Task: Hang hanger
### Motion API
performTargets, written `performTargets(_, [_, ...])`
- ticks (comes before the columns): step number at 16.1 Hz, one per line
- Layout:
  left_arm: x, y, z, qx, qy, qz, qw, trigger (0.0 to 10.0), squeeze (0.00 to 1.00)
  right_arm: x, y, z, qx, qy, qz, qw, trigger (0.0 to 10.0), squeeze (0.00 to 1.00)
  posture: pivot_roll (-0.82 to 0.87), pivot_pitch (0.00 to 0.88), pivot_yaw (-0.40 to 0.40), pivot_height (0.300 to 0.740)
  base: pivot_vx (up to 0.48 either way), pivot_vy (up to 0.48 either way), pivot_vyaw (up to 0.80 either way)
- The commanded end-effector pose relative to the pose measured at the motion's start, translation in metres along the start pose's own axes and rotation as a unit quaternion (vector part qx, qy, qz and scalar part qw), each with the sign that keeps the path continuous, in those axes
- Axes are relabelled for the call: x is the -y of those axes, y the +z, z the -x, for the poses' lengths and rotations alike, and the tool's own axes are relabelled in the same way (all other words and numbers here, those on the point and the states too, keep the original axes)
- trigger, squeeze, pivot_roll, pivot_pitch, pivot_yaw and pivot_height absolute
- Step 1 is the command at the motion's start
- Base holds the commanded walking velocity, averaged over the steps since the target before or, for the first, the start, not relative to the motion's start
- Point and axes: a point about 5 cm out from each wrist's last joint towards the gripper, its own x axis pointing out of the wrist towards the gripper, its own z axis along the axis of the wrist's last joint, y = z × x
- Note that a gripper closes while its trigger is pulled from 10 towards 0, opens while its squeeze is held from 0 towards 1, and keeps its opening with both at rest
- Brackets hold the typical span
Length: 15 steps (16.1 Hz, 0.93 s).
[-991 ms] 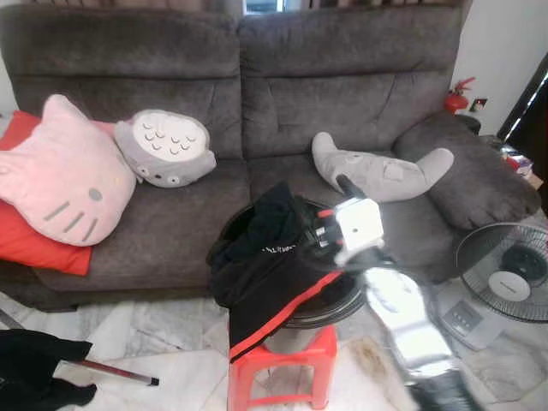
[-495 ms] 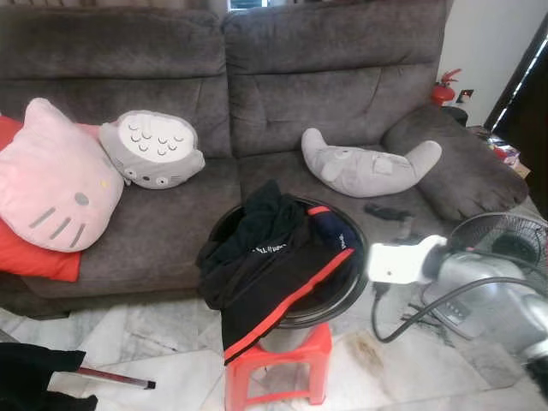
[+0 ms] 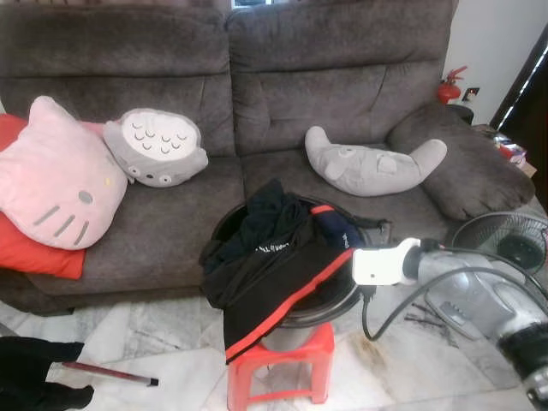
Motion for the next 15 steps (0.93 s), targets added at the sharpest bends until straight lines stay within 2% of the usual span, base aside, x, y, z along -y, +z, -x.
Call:
performTargets(1, [0.010,-0.004,0.001,-0.011,-0.021,-0.006,1.000,10.0,0.00,0.000,0.002,-0.003,0.006,0.003,0.000,1.000,10.0,0.00,-0.14,0.043,0.007,0.740,0.000,0.000,0.00])
performTargets(8, [0.009,-0.005,0.001,-0.013,-0.021,-0.012,1.000,10.0,0.00,-0.004,-0.003,-0.007,0.006,0.037,0.004,0.999,10.0,0.00,-0.14,0.047,0.011,0.740,0.000,0.000,0.00])
performTargets(15, [0.008,-0.005,0.001,-0.012,-0.019,-0.015,1.000,10.0,0.00,-0.002,-0.011,-0.008,-0.008,0.046,0.018,0.999,10.0,0.00,-0.13,0.049,0.014,0.740,0.000,0.000,0.00])
